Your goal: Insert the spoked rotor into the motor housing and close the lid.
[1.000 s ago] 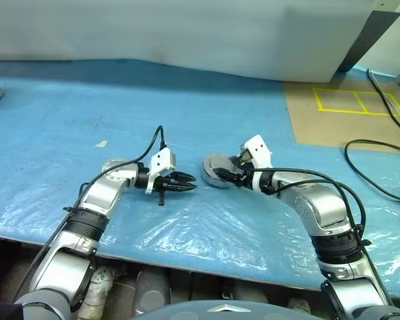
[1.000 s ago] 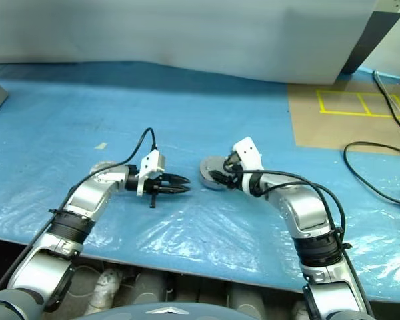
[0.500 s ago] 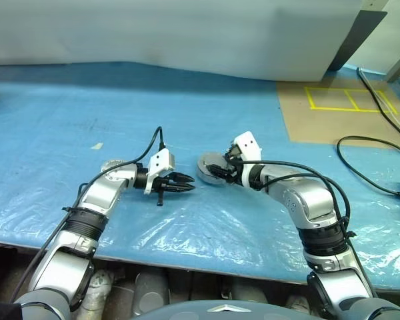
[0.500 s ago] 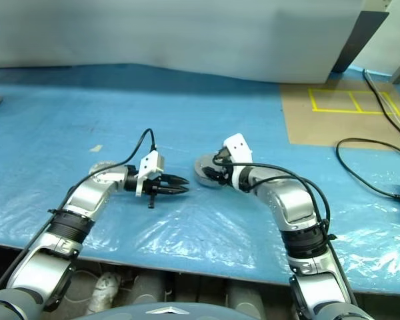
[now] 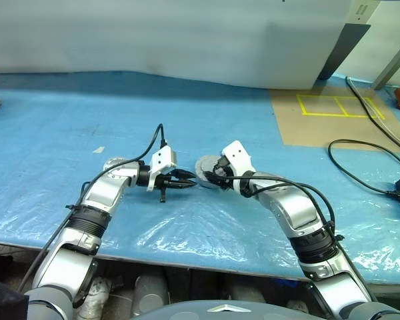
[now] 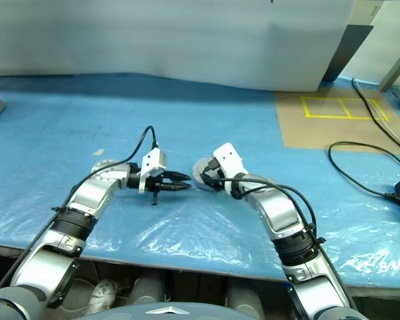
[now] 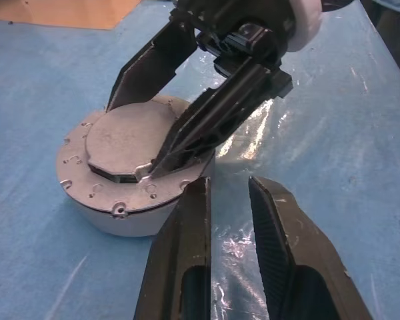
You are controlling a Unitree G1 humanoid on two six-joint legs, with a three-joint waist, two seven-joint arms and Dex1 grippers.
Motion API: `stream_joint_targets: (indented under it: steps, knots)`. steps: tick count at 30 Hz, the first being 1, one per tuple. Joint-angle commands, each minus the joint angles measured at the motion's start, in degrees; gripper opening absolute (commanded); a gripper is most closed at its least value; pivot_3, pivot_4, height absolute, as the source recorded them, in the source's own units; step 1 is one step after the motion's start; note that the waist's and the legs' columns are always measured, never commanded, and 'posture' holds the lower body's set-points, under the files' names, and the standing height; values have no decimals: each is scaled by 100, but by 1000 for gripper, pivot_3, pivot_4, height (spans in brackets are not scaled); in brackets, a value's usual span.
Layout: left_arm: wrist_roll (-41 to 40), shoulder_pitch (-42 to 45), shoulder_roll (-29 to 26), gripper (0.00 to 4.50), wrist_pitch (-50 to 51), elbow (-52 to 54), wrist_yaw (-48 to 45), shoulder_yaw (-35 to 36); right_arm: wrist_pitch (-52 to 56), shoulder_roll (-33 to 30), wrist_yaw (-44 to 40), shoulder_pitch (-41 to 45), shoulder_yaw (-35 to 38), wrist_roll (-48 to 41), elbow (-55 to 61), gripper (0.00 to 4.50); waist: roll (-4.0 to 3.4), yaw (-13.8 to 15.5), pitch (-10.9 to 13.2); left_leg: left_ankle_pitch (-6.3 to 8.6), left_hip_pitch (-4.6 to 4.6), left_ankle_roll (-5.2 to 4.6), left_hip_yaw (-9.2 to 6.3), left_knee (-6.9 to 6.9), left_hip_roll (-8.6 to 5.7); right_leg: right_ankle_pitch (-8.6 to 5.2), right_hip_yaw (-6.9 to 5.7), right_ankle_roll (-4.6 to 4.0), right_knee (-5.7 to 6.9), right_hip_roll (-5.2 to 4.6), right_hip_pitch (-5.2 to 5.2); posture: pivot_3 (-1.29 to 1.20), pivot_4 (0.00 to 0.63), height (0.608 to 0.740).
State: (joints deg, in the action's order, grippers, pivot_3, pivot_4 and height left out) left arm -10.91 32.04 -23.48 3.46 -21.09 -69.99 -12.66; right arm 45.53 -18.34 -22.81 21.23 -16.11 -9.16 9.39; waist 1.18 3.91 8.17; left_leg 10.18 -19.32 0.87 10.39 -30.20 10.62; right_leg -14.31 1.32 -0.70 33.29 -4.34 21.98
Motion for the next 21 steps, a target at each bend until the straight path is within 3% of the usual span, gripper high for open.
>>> stream_joint_targets:
  steps: [1, 6, 8, 10, 13, 21]
  knots:
    - [175, 480, 275, 946, -200, -610, 749, 264, 550, -153, -44, -508, -278, 176, -768, 2969, 18, 2, -14, 0, -1, 0, 0, -1, -5, 0, 3, 0, -1, 0, -1, 0, 150, 740]
    - [410, 810, 452, 946, -424, -1299, 942, 181, 877, -120, -93, -312, -54, 2, -373, 2969, 37, 2, -38, -1, -34, 1, -4, -1, -11, 9, 10, -4, 20, 1, 12, 0, 150, 740]
    - [481, 846, 485, 946, -516, -1410, 897, 101, 883, -165, -141, -293, -39, -20, -331, 2969, 33, 3, -41, -10, -50, 15, -6, -13, -13, 91, 9, -2, 35, 6, 27, 0, 150, 740]
    - [480, 858, 532, 946, -521, -1461, 834, 90, 859, -168, -151, -306, -26, -26, -313, 2969, 31, 0, -42, -13, -74, 23, -9, -6, 5, 107, -3, -52, 36, 19, 54, 0, 150, 740]
    - [539, 854, 562, 61, -516, -1502, 765, 50, 844, -172, -166, -348, 27, -54, -293, 2969, 28, 2, -40, -12, -83, 33, -9, -6, 10, 104, -14, -61, 41, 21, 63, 0, 150, 740]
    - [739, 778, 543, 24, -691, -1532, 614, -113, 521, -216, -251, -486, 102, -76, -103, 2969, 25, 25, -38, -1, -76, 17, -11, -5, 6, 77, -12, -19, 31, 13, 52, 0, 150, 740]
